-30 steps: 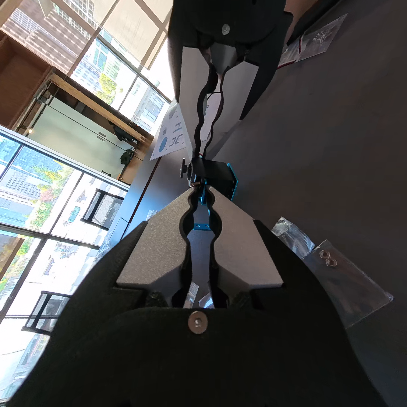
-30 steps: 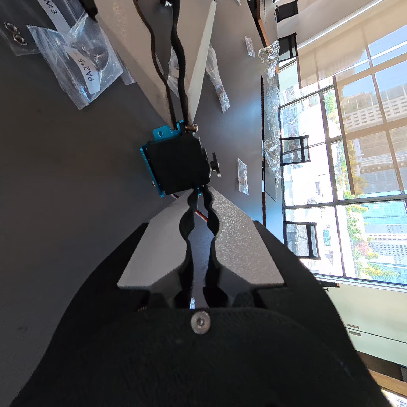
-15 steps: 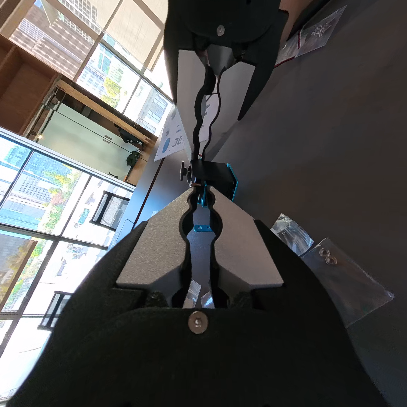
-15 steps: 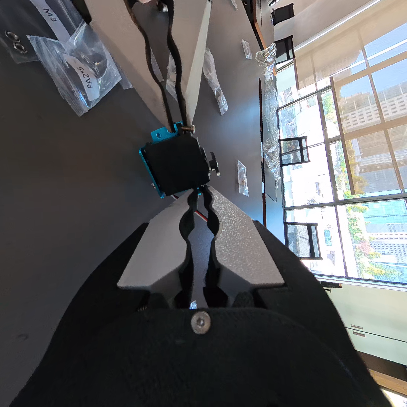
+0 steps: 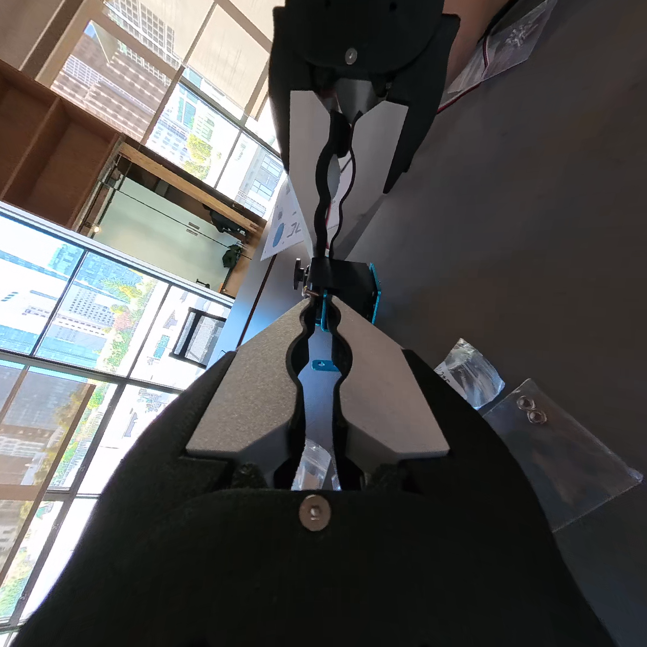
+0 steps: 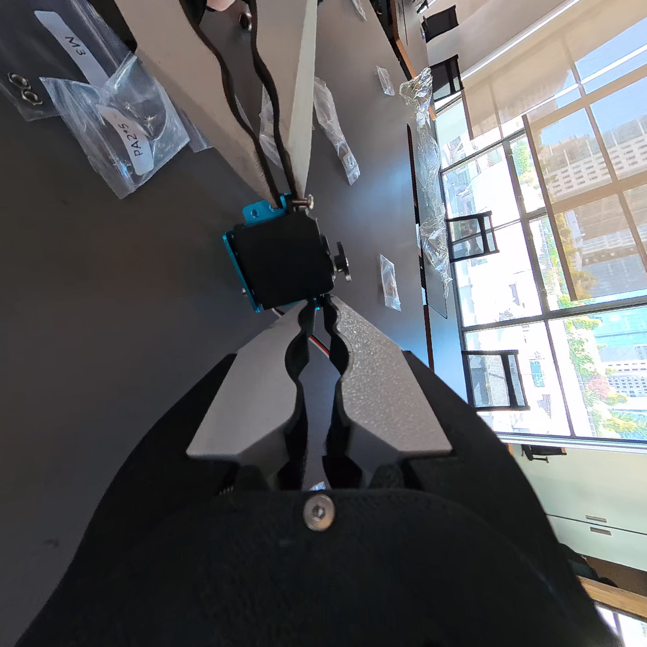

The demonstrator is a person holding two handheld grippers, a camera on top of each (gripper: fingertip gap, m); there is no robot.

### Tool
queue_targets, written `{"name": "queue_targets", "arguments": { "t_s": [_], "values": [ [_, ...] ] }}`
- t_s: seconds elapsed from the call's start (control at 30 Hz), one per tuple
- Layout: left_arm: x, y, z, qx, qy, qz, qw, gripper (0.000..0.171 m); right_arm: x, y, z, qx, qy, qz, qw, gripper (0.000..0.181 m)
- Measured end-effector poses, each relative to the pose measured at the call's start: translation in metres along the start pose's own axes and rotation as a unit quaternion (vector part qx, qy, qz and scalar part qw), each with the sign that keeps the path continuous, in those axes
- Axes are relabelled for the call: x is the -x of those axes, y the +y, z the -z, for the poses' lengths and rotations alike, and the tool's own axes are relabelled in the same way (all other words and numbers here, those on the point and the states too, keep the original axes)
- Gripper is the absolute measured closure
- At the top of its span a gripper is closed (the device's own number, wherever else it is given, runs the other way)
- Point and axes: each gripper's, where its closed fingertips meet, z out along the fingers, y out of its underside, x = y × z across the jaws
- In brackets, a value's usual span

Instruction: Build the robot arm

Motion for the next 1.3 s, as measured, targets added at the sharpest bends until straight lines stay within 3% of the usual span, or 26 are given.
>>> {"name": "queue_targets", "arguments": {
  "t_s": [0.53,0.67,0.77,0.83,0.93,1.0,1.1,1.3],
  "values": [
    [0.002,0.003,-0.001,0.003,-0.001,0.017,1.0,0.166,-0.001,0.002,-0.001,-0.005,0.004,-0.021,1.0,0.177],
    [0.003,0.018,0.008,0.039,0.025,0.067,0.997,0.154,-0.002,0.005,0.0,-0.002,0.006,-0.024,1.0,0.177],
    [0.033,0.027,0.034,0.05,-0.006,0.198,0.979,0.155,-0.004,0.006,0.001,0.001,0.01,-0.027,1.0,0.177],
    [0.044,0.04,0.054,0.088,0.002,0.31,0.947,0.166,-0.004,0.006,0.001,0.002,0.011,-0.024,1.0,0.177],
    [0.027,0.048,0.075,0.142,0.07,0.417,0.895,0.165,-0.004,0.006,0.001,0.003,0.01,-0.02,1.0,0.177],
    [0.011,0.037,0.079,0.138,0.112,0.436,0.882,0.171,-0.004,0.007,0.001,0.003,0.009,-0.022,1.0,0.177],
    [-0.009,0.038,0.072,0.161,0.133,0.404,0.891,0.171,-0.003,0.008,0.002,0.003,0.008,-0.024,1.0,0.177],
    [-0.05,0.034,0.058,0.192,0.205,0.378,0.882,0.167,-0.002,0.008,0.003,0.001,0.007,-0.025,1.0,0.177]
  ]
}}
